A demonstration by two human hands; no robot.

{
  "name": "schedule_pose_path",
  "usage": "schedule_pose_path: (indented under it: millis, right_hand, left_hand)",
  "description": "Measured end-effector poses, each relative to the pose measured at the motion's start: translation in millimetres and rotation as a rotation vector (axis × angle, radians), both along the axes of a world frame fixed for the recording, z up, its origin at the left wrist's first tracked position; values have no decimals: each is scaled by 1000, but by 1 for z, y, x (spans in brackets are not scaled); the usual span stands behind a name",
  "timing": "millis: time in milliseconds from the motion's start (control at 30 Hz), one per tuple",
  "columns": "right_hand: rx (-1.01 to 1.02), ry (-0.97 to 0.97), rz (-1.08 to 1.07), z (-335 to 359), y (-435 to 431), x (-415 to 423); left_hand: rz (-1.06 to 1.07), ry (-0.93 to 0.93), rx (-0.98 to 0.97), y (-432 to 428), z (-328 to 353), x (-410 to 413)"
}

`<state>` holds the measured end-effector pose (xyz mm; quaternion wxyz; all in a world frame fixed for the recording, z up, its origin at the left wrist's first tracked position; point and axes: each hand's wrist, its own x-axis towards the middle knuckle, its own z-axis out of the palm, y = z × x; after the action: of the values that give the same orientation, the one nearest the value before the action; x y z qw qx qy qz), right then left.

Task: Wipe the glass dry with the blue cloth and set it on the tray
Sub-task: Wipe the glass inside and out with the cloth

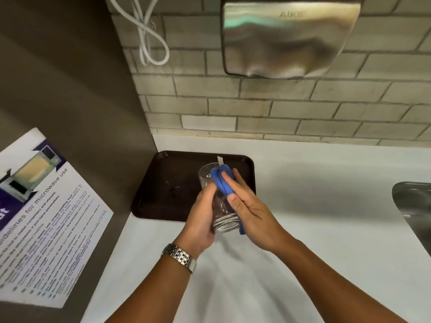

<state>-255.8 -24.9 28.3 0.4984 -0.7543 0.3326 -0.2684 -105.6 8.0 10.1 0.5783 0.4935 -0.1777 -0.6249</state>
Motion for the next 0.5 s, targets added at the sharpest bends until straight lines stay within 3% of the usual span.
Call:
schedule_pose_path:
  millis: [200,400,500]
  right_hand:
    - [-214,61,-23,-3,-4,4]
    - [-123,7,-147,0,-18,14]
    - [-320,115,-93,-2,-14,14]
  left_hand:
    - [-11,-5,-18,-2,10,7]
    - [-5,-92,10,-3,1,11]
    - [4,-224,-28,-3,1,16]
